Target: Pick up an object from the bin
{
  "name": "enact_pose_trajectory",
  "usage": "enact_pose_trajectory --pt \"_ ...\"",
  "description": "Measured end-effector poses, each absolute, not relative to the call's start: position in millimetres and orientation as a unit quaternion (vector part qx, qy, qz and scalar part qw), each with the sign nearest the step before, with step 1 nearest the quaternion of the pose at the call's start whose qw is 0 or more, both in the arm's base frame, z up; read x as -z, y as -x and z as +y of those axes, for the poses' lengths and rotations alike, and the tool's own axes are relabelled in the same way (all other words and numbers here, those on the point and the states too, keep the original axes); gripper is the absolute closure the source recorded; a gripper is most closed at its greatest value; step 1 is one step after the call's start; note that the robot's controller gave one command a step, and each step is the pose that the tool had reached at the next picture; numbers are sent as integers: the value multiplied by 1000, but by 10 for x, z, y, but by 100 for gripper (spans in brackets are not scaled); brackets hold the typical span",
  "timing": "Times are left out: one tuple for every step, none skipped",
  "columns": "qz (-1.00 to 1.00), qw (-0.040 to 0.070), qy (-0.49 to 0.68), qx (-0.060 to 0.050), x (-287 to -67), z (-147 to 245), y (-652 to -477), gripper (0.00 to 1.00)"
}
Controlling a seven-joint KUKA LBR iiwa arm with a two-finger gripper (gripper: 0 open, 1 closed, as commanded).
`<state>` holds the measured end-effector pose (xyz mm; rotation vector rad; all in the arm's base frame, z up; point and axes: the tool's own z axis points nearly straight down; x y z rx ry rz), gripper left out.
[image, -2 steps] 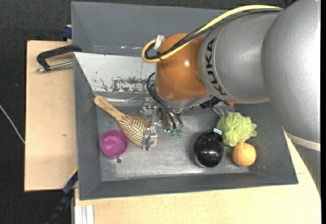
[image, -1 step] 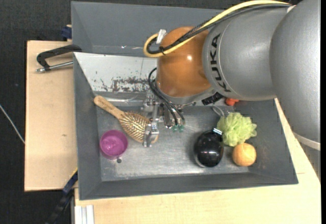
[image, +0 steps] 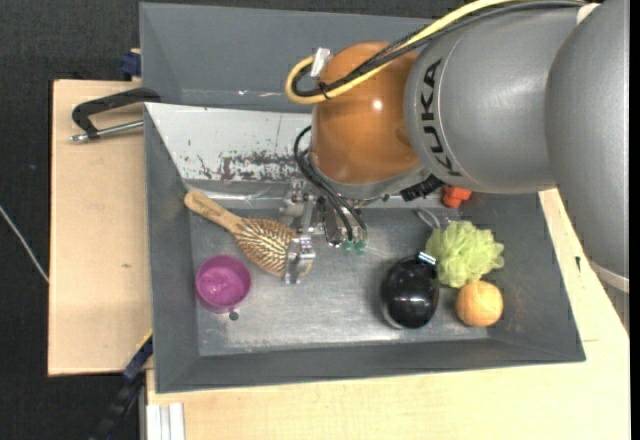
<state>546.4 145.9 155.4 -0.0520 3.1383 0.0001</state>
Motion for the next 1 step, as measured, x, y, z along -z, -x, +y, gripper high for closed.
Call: enact_pose_trajectory --pt "1000 4 16 0 -1715 1459 -5476 100"
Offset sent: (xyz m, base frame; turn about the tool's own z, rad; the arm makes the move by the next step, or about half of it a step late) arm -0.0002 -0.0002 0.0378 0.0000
